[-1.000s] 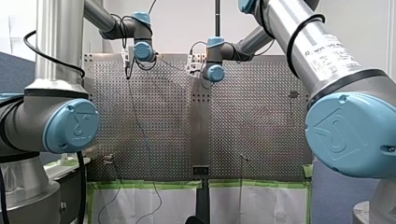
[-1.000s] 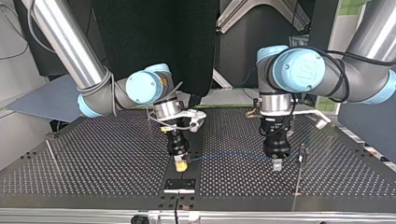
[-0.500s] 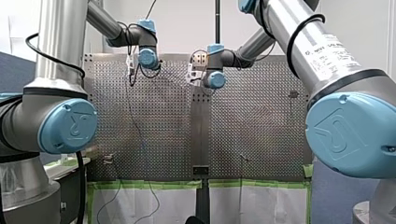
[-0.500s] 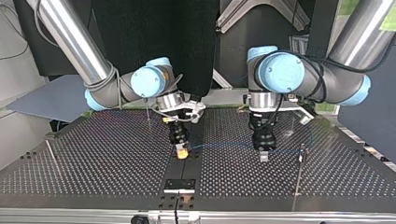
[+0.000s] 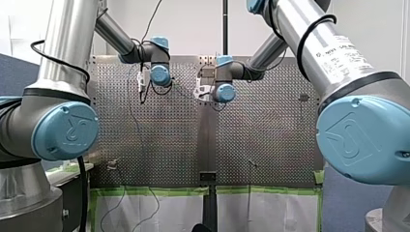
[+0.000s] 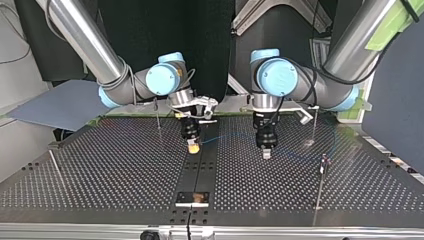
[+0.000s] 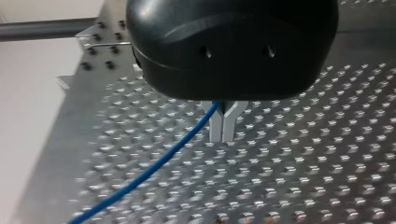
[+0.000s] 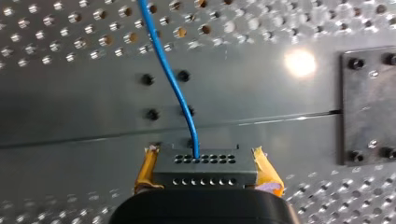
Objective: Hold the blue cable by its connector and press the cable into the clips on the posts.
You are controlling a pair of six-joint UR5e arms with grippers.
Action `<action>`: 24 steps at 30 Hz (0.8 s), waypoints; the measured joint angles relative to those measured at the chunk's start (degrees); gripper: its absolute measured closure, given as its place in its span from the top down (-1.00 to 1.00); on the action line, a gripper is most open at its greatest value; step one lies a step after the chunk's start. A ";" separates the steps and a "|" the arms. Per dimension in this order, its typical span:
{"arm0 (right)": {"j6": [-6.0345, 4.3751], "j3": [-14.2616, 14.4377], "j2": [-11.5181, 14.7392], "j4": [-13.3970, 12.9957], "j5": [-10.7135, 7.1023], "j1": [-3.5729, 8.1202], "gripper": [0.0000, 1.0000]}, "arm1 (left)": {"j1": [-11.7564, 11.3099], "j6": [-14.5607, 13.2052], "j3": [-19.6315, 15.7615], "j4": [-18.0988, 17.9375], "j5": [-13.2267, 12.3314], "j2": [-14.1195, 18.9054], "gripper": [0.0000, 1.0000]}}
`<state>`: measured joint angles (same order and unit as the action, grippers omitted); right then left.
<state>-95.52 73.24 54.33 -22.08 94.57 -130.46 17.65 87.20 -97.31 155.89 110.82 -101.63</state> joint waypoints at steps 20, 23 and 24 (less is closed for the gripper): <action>0.87 10.29 -1.67 -10.05 3.10 -0.34 -1.00 | 1.51 0.13 -6.20 -9.80 0.83 -6.33 -1.00; 1.09 11.63 -2.86 -11.32 4.03 -0.71 -1.00 | 1.59 0.15 -7.14 -11.25 0.95 -6.65 -1.00; 1.14 12.02 -3.24 -11.59 4.36 -0.81 -1.00 | 1.60 0.15 -7.41 -11.66 0.99 -6.69 -1.00</action>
<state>-94.38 85.25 51.09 -33.67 98.93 -131.27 19.25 87.35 -104.72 144.23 111.81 -108.32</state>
